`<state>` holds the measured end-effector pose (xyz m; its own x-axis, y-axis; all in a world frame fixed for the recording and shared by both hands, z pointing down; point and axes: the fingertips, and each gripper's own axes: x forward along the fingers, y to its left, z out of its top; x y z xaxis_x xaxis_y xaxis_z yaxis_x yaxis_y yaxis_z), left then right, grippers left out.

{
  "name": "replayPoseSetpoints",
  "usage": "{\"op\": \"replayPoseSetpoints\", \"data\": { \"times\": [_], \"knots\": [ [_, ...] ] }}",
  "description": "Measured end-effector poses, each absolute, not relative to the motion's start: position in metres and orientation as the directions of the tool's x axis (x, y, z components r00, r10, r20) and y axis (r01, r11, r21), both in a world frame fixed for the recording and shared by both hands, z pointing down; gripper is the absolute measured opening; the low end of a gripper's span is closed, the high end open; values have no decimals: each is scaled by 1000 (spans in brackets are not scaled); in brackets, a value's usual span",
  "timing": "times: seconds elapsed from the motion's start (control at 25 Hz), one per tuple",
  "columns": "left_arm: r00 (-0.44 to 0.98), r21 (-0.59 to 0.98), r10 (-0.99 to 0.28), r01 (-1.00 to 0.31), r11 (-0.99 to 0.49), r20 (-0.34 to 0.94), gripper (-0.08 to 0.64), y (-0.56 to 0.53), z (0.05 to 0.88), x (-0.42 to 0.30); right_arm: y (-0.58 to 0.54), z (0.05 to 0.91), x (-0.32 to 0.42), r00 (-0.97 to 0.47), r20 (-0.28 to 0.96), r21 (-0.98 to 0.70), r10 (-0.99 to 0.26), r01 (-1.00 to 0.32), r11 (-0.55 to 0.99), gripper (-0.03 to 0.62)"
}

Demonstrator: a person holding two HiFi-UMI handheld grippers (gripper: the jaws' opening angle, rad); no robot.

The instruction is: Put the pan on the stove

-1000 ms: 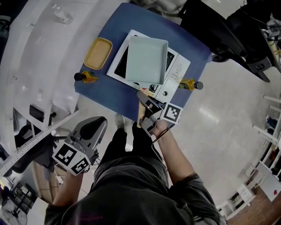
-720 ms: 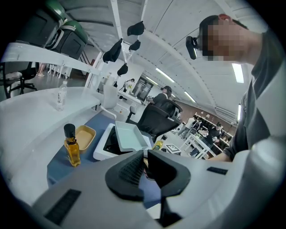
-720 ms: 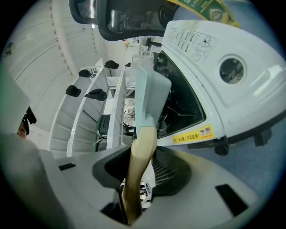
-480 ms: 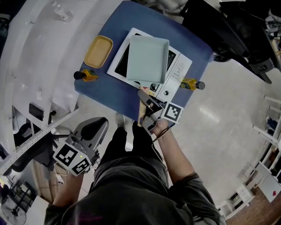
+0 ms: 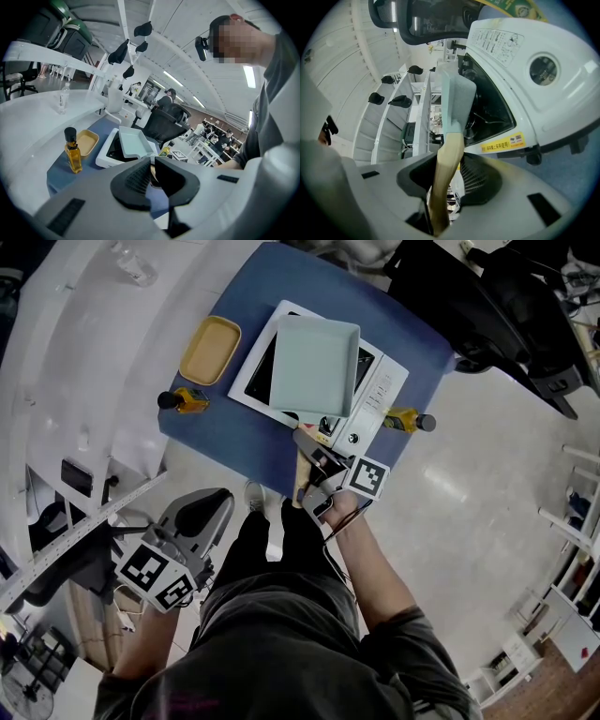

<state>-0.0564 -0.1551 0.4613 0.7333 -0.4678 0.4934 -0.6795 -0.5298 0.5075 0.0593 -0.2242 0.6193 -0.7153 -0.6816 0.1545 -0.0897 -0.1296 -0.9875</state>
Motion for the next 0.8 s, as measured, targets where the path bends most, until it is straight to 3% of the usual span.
{"op": "replayPoseSetpoints", "data": {
  "times": [0.52,0.8],
  "knots": [
    [740,511,-474,-673,-535,477,29,-152,457,-57,-224,618,60,-712,185,-983,-678,-124,-138,145],
    [748,511,-474,-664,-546,464,29,-146,453,-57,-219,619,64,-700,195,-981,-687,-134,-142,197]
  ]
}}
